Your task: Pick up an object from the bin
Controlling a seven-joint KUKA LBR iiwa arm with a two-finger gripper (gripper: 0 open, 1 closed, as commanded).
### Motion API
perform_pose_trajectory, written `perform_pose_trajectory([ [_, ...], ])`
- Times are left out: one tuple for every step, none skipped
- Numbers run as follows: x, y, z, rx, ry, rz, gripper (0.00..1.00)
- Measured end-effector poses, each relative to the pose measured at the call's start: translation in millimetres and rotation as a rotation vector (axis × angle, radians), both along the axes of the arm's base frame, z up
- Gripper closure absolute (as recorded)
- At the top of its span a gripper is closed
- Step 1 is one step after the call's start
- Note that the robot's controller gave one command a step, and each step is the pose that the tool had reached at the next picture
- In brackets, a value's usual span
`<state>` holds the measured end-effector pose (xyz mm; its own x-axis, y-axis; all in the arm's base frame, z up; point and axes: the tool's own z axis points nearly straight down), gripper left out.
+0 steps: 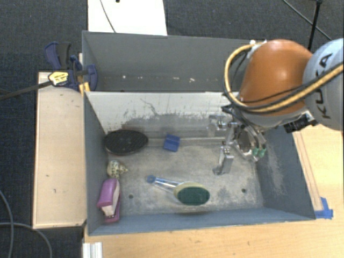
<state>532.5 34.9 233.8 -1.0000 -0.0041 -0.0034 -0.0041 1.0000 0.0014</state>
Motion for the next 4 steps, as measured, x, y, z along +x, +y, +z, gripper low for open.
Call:
perform_pose_trajectory([
  [-55.3,12.9,-94.9,-0.001,0.006,0.257,0.0],
  [-44.9,-2.8,-166.1,-0.002,-0.001,0.315,0.0],
  [-45.6,-1.9,-163.8,-0.001,-0.001,0.314,1.0],
  [-39.0,-1.3,-74.7,-0.002,-0.007,0.316,1.0],
])
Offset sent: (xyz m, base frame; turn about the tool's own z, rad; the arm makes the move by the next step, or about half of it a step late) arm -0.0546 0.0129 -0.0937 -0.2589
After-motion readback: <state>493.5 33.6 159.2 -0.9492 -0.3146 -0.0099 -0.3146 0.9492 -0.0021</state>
